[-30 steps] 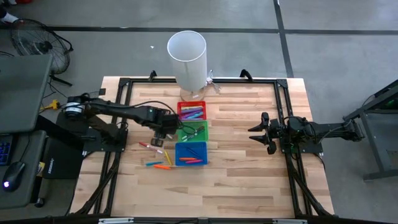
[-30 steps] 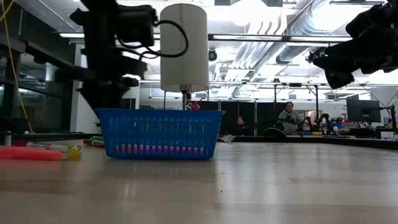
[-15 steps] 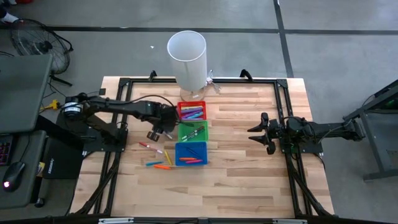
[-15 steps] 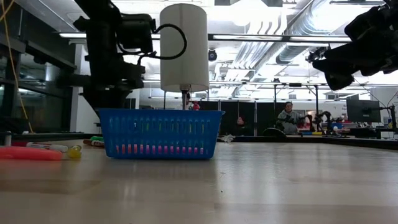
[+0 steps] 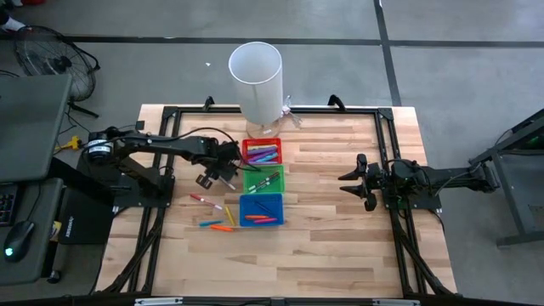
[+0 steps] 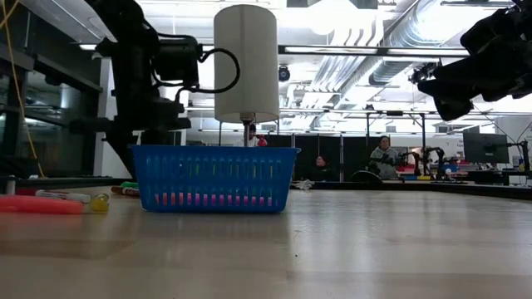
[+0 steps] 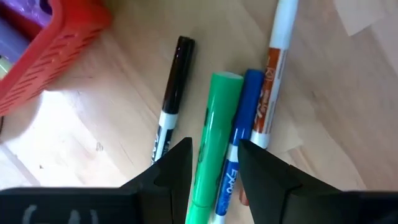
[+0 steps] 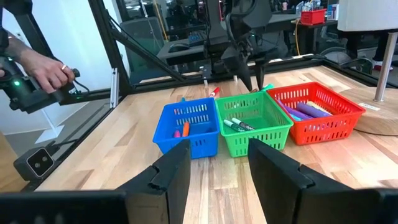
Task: Pick & Place Markers
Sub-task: Put the green highlighter into the red bin
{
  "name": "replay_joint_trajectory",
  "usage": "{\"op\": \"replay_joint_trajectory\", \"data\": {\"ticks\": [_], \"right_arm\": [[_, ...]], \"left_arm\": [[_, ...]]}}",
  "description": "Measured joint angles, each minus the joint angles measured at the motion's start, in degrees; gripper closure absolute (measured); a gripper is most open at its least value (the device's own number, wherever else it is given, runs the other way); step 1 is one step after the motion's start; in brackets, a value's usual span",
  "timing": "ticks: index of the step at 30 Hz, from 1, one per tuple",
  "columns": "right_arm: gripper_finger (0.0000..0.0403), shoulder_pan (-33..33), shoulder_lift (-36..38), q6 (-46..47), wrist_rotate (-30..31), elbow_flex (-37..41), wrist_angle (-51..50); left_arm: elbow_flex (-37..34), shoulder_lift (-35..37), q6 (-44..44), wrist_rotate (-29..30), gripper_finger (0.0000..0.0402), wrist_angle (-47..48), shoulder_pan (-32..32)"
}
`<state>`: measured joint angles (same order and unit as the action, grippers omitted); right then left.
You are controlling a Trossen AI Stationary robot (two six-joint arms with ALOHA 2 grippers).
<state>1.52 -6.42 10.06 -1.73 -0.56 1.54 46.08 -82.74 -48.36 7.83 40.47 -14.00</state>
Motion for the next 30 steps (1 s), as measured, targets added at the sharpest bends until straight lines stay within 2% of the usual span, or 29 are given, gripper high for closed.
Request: {"op": "replay_joint_trajectory", "data": {"ticks": [10, 22, 30], "right_arm": [[0.0253, 0.01, 0.0, 0.04, 0.01, 0.0, 0.0], [0.0253, 0.01, 0.0, 0.03, -0.01, 0.0, 0.0], [0.0253, 0.02, 0.0, 0.07, 0.01, 0.0, 0.0]], "left_arm": [[-1.93, -0.13, -1.39, -0.36, 0.0277, -3.07, -1.4], [-1.86, -5.17, -1.37, -0.34, 0.0277, -5.01, -1.42], [-1.83, -5.55, -1.37, -2.59, 0.0277, -5.07, -1.49]]}}
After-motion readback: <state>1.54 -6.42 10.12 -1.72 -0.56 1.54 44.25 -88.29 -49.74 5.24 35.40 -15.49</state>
